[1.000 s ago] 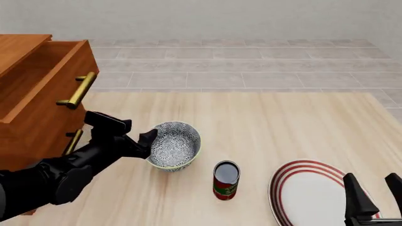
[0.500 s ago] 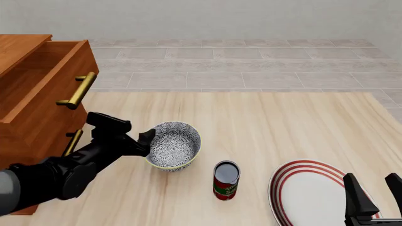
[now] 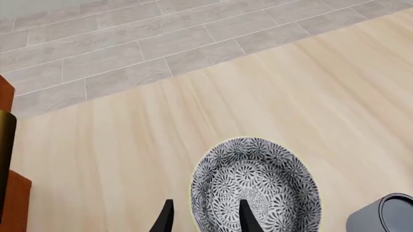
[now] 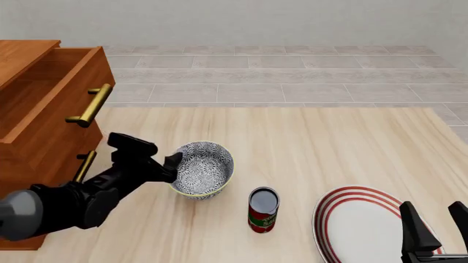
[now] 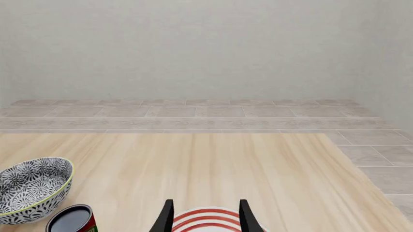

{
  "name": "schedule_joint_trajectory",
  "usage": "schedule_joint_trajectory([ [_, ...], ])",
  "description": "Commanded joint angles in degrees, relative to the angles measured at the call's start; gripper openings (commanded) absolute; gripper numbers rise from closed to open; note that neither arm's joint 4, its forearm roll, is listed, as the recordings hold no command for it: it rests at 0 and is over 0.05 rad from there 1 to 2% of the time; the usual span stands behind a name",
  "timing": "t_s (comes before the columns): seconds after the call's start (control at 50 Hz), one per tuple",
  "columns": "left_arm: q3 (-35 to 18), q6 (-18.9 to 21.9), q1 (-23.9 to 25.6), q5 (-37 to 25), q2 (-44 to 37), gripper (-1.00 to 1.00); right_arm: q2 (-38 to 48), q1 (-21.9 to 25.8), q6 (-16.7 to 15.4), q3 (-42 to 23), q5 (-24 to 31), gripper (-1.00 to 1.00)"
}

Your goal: Put the bowl on top of the cabinet.

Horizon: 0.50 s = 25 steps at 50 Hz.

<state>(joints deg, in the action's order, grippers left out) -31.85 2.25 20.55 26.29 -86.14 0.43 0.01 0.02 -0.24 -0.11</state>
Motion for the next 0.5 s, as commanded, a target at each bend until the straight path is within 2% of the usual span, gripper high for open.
schedule_joint_trajectory([
  [0.02,-0.09,0.18,-0.45,1.22,-1.75,1.0,-0.01,0.0,0.0,0.0,0.0,1.0],
  [0.5,-1.43,-0.09,-0.45,2.32,-5.3,1.0,0.01,0.0,0.01,0.0,0.0,1.0],
])
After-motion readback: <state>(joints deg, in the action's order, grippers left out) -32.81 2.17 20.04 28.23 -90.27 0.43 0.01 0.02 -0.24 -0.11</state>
